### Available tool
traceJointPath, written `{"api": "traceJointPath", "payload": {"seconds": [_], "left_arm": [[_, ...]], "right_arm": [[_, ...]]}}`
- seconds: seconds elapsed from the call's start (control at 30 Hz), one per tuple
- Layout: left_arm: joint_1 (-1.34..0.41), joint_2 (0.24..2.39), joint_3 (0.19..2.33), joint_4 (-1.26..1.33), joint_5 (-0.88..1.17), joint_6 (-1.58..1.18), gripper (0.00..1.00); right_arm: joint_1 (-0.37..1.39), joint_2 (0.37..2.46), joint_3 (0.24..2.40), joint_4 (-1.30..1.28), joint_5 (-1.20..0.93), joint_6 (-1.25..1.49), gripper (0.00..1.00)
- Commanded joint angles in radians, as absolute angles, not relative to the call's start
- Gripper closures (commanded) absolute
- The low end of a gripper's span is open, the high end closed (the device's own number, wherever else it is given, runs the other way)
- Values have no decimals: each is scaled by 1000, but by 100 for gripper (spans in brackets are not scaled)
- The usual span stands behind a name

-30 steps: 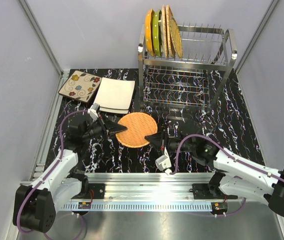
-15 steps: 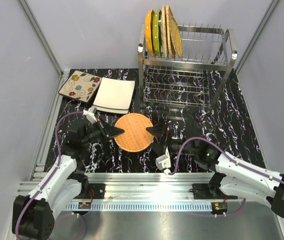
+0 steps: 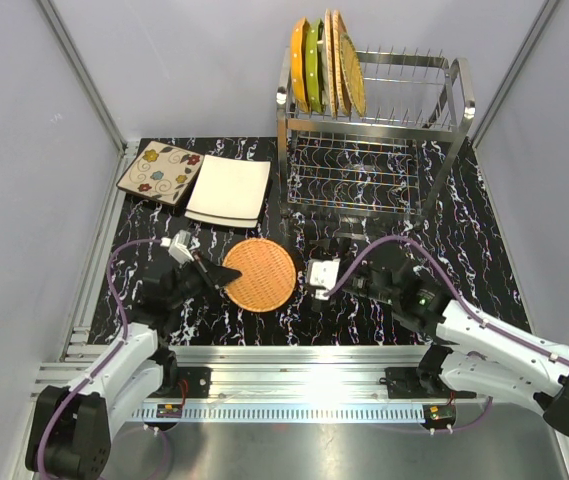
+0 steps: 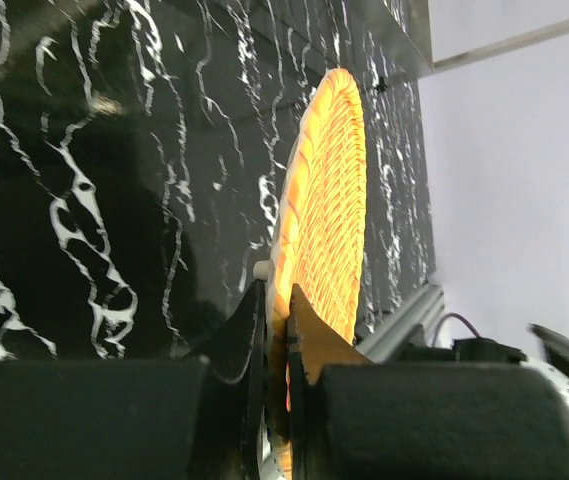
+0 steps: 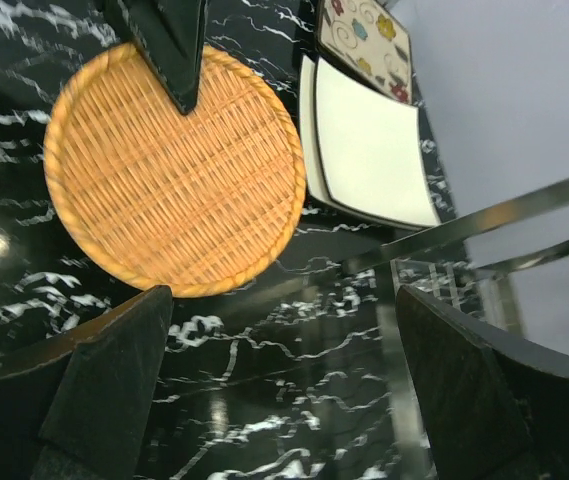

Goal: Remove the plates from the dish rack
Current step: Pass the plate from the right arm to the left, then place the plate on the table

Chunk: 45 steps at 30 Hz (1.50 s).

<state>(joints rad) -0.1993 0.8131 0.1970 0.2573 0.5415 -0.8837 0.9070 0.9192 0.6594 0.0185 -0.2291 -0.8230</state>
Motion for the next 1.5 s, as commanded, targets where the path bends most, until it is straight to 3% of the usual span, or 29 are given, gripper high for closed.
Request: {"api": "traceJointPath", "payload": {"seconds": [0.0, 0.33, 0.77, 1.0, 1.27, 1.47], "left_arm": [[-190, 793, 172, 475, 494, -850, 100], [-170, 844, 98, 613, 448, -854, 100], [-97, 1146, 95, 928, 443, -966, 100], [70, 1169, 55, 1003, 448, -1038, 100], [305, 1057, 3, 962, 417, -1081, 100], [429, 1032, 3, 943, 302, -1141, 100]], "right_arm": [[907, 919, 706, -32, -185, -543, 0], [881, 907, 680, -9, -203, -154, 0], [703, 908, 640, 18, -124, 153, 0], [686, 894, 630, 14, -118, 167, 0], [681, 891, 640, 28, -60, 170, 0], [673, 905, 670, 41, -45, 190, 0]]}}
